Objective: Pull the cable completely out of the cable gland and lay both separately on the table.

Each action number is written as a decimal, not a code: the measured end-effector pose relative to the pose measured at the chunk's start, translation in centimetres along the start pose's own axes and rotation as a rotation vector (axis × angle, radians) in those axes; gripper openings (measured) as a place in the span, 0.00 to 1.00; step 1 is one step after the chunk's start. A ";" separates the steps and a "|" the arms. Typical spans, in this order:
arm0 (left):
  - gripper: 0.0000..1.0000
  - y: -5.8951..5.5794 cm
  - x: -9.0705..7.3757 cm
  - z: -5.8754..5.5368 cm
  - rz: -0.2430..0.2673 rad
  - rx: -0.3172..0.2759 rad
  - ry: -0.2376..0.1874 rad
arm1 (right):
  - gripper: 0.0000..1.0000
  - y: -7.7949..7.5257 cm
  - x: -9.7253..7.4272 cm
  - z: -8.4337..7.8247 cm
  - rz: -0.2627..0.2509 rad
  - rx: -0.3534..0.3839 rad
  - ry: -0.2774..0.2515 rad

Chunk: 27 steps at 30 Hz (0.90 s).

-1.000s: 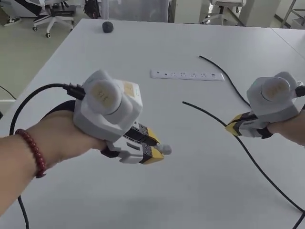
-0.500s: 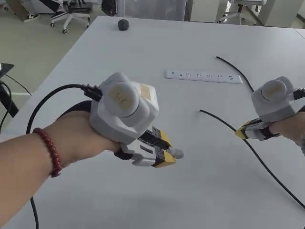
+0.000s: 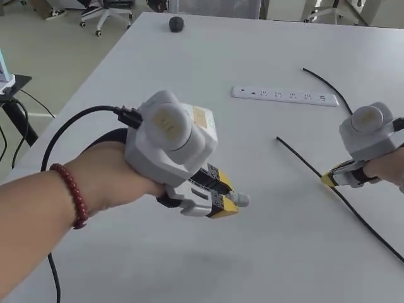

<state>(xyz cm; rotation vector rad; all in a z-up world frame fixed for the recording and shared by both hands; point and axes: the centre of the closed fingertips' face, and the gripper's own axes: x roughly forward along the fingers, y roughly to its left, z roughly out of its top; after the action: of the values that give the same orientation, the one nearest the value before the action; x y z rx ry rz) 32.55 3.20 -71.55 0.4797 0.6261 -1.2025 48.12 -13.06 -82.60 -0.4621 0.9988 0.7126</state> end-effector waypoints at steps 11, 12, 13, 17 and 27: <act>0.16 -0.3 0.4 -0.1 -0.008 -0.001 -0.003 | 0.00 0.5 0.2 -0.5 0.025 0.027 0.013; 0.16 -0.3 0.4 -0.1 -0.010 -0.001 -0.004 | 0.00 0.6 0.2 -0.5 0.026 0.026 0.013; 0.16 -0.3 0.4 -0.1 -0.011 0.002 -0.003 | 0.00 0.6 0.2 -0.5 0.028 0.026 0.012; 0.16 -0.4 0.5 0.0 -0.014 0.000 -0.007 | 0.00 0.7 0.2 -0.5 0.031 0.028 0.010; 0.16 -0.4 0.3 0.0 -0.011 -0.004 -0.010 | 0.01 0.7 0.2 -0.3 0.031 -0.005 0.006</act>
<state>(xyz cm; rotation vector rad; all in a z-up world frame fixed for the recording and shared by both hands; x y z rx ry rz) 32.26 2.83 -71.73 0.4670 0.6230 -1.2127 47.52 -12.72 -82.97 -0.4542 1.0116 0.7416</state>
